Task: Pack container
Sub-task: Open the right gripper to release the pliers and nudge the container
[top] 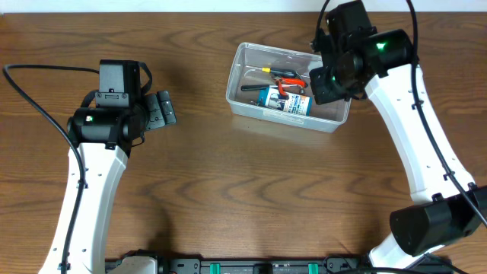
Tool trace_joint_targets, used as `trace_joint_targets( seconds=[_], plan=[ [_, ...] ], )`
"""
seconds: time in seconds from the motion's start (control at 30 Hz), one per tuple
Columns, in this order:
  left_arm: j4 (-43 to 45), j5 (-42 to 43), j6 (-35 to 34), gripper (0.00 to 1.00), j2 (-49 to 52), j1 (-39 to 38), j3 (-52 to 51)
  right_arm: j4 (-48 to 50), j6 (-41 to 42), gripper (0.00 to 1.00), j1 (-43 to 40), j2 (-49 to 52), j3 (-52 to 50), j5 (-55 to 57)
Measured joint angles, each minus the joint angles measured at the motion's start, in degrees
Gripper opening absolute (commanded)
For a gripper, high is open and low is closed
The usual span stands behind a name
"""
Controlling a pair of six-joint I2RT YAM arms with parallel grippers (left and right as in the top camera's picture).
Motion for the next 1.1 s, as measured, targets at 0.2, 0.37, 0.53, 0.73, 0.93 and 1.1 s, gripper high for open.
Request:
trace_joint_targets(
  seconds=[0.2, 0.37, 0.53, 0.73, 0.93, 1.1],
  plan=[
    [0.0, 0.0, 0.0, 0.98, 0.0, 0.0, 0.0, -0.7, 4.2, 0.01, 0.0, 0.0, -5.7, 0.0],
    [0.0, 0.0, 0.0, 0.98, 0.0, 0.0, 0.0, -0.3, 6.2, 0.01, 0.0, 0.0, -10.5, 0.0],
    [0.0, 0.0, 0.0, 0.98, 0.0, 0.0, 0.0, 2.4, 7.8, 0.01, 0.0, 0.0, -14.2, 0.0],
    [0.0, 0.0, 0.0, 0.98, 0.0, 0.0, 0.0, 6.2, 9.2, 0.01, 0.0, 0.0, -19.5, 0.0],
    [0.0, 0.0, 0.0, 0.98, 0.0, 0.0, 0.0, 9.1, 10.4, 0.01, 0.0, 0.0, -22.8, 0.1],
    [0.0, 0.0, 0.0, 0.98, 0.0, 0.0, 0.0, 10.0, 10.8, 0.01, 0.0, 0.0, -24.2, 1.7]
  ],
)
